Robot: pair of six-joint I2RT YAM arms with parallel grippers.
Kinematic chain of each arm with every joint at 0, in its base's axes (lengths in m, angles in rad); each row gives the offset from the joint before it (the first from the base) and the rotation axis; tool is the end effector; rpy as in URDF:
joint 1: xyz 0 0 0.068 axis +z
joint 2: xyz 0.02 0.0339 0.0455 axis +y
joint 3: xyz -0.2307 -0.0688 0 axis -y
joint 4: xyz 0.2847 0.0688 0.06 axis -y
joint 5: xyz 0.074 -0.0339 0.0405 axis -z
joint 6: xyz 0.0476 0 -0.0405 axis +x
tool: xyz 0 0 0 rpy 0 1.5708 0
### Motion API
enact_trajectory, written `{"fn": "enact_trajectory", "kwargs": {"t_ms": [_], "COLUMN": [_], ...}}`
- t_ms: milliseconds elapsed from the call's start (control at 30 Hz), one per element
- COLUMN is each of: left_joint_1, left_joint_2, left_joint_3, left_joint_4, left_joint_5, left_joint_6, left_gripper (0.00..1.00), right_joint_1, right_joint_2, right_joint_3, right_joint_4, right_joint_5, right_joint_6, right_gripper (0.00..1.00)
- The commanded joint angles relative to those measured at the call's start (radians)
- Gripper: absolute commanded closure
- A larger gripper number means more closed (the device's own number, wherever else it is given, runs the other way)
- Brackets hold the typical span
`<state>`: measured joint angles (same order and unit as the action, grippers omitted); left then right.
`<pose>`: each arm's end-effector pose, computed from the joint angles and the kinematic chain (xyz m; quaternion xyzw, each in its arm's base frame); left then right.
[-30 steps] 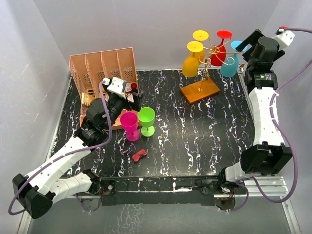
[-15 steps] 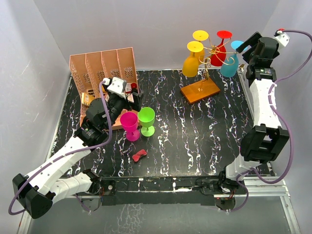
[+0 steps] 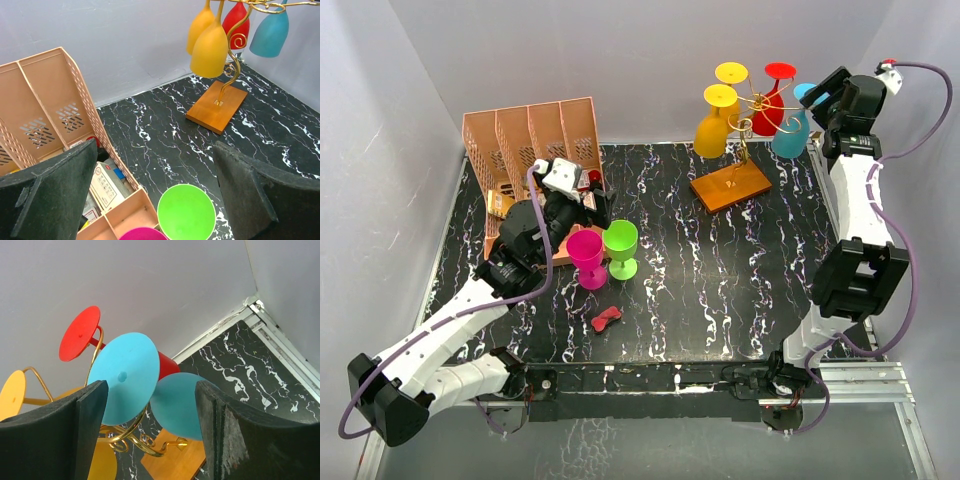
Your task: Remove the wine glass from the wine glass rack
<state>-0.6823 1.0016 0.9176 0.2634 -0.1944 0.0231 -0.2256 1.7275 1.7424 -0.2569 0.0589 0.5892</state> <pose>0.2411 -0.1840 0.3653 0.1504 0.6244 -0.1884 0.7430 0.4455 -0.1051 0.3765 0.3285 0.7153 0.0886 0.6104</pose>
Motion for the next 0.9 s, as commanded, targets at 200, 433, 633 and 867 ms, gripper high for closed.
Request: {"fn": "enact_trajectory", "kwargs": {"t_ms": [200, 433, 633, 867], "left_joint_1": [0.006, 0.006, 0.007, 0.006], "left_joint_2": [-0.001, -0.004, -0.012, -0.010], "left_joint_3": [0.023, 0.020, 0.019, 0.017], "left_joint_4": [0.018, 0.019, 0.020, 0.022], "left_joint_5": [0.006, 0.003, -0.008, -0.010], "left_joint_6": [-0.008, -0.008, -0.001, 0.001], "left_gripper": [0.03, 0.03, 0.03, 0.03], "right_joint_1": [-0.009, -0.009, -0.009, -0.009], "right_joint_2": [0.012, 0.007, 0.012, 0.012], "right_joint_3": [0.056, 0.027, 0.023, 0.030], "right_joint_4": [0.071, 0.096, 0.101, 0.103], "right_joint_5": [0.009, 0.012, 0.006, -0.002], "right_joint_6": [-0.015, -0.026, -0.024, -0.016], "right_gripper": [0.34, 0.44, 0.55, 0.70]}}
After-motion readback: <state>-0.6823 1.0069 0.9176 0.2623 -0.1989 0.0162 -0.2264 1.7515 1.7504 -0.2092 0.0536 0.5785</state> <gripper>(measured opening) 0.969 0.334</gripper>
